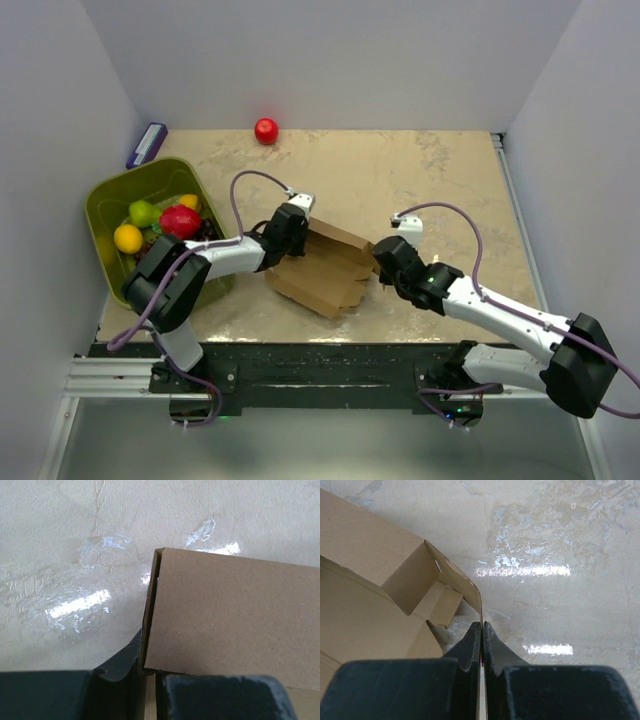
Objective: Fold the paper box
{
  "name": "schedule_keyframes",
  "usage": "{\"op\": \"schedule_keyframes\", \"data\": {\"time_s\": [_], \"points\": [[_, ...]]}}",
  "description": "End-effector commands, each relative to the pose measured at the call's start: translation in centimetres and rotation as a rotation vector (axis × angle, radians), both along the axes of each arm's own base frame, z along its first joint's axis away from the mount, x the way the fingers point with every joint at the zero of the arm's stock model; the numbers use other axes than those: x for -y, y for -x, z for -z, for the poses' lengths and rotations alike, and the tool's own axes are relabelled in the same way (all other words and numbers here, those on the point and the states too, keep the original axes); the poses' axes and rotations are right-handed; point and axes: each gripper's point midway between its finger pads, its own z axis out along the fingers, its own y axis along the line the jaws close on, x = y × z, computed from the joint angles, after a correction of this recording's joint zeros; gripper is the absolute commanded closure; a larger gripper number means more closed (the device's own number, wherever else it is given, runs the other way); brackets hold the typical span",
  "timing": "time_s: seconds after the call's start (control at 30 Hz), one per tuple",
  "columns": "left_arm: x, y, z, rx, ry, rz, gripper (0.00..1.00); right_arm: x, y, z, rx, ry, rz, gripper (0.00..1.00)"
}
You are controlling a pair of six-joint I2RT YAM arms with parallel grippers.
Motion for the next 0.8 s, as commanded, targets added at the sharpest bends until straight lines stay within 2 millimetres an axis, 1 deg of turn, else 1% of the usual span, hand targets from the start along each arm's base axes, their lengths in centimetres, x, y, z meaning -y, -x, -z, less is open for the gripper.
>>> {"op": "schedule_keyframes", "data": {"time_s": [0.0, 0.03, 0.07, 0.1, 0.13, 0.17, 0.2, 0.23, 0.27, 0.3, 0.33, 0.37, 0.4, 0.43, 0.47, 0.5, 0.53, 0.57, 0.6, 0.63, 0.67, 0.7, 0.73, 0.77], "points": [[-1.9, -1.5, 0.0, 0.048, -0.030, -0.132, 1.00, 0.4, -0.2, -0.9, 0.036, -0.004, 0.033, 1.00], [-1.8, -1.4, -0.1, 0.055, -0.020, -0.136, 1.00, 0.4, -0.2, -0.8, 0.039, -0.008, 0.031, 1.00], [-1.6, -1.6, -0.7, 0.078, 0.008, -0.146, 1.00, 0.6, -0.2, -0.4, 0.040, -0.002, 0.033, 1.00], [-1.8, -1.1, -0.3, 0.075, 0.011, -0.146, 1.00, 0.4, -0.4, -0.5, 0.058, -0.017, 0.034, 1.00], [-1.4, -1.2, -0.8, 0.098, 0.037, -0.144, 1.00, 0.3, -0.5, -0.4, 0.064, -0.021, 0.031, 1.00], [-1.1, -1.0, -1.2, 0.112, 0.048, -0.132, 0.96, 0.4, -0.4, 0.1, 0.062, -0.006, 0.021, 1.00], [-1.1, -0.6, -1.1, 0.115, 0.050, -0.129, 0.92, 0.1, -0.7, -0.1, 0.082, -0.017, 0.016, 1.00], [-0.5, -0.6, -1.6, 0.134, 0.075, -0.115, 0.88, 0.2, -0.8, 0.0, 0.090, -0.014, 0.015, 1.00], [-0.2, -0.4, -2.0, 0.151, 0.079, -0.097, 0.80, 0.1, -0.9, 0.0, 0.099, -0.003, 0.003, 1.00], [-0.3, -0.1, -2.0, 0.151, 0.081, -0.095, 0.76, 0.2, -1.0, 0.0, 0.104, 0.005, -0.002, 1.00], [0.1, 0.0, -2.6, 0.165, 0.107, -0.082, 0.73, 0.2, -1.1, 0.0, 0.108, 0.026, -0.020, 1.00], [0.3, 0.1, -2.9, 0.170, 0.119, -0.069, 0.66, 0.2, -1.2, -0.1, 0.114, 0.032, -0.028, 1.00], [0.2, 0.3, -2.9, 0.170, 0.126, -0.063, 0.62, 0.3, -1.2, -0.3, 0.121, 0.039, -0.031, 1.00], [0.6, 0.4, -3.6, 0.179, 0.149, -0.049, 0.58, 0.3, -1.2, -0.2, 0.122, 0.042, -0.035, 1.00], [0.7, 0.6, -3.8, 0.180, 0.158, -0.040, 0.49, -0.1, -1.4, -0.4, 0.134, 0.028, -0.050, 1.00], [0.7, 0.8, -3.9, 0.178, 0.162, -0.031, 0.45, -0.3, -1.3, -0.4, 0.138, 0.024, -0.066, 1.00], [1.1, 1.1, -4.5, 0.180, 0.187, -0.007, 0.42, -0.4, -1.3, -0.5, 0.138, 0.023, -0.072, 1.00], [1.4, 1.4, -4.7, 0.180, 0.197, 0.008, 0.36, -0.4, -1.3, -0.5, 0.138, 0.022, -0.073, 1.00], [1.3, 1.8, -4.7, 0.175, 0.202, 0.020, 0.33, -0.4, -1.4, -0.6, 0.141, 0.023, -0.076, 1.00], [1.6, 2.1, -5.5, 0.182, 0.227, 0.041, 0.30, -0.5, -1.4, -0.6, 0.141, 0.024, -0.083, 1.00], [1.5, 2.5, -5.5, 0.178, 0.232, 0.049, 0.26, -0.5, -1.4, -0.7, 0.143, 0.023, -0.081, 1.00], [1.6, 2.8, -5.8, 0.173, 0.237, 0.063, 0.24, -0.5, -1.5, -0.7, 0.142, 0.025, -0.081, 1.00], [1.8, 3.4, -6.7, 0.178, 0.257, 0.093, 0.22, -0.5, -1.5, -0.9, 0.145, 0.027, -0.081, 1.00], [1.8, 3.7, -6.9, 0.174, 0.261, 0.107, 0.19, -0.6, -1.5, -0.9, 0.145, 0.030, -0.082, 1.00]]}}
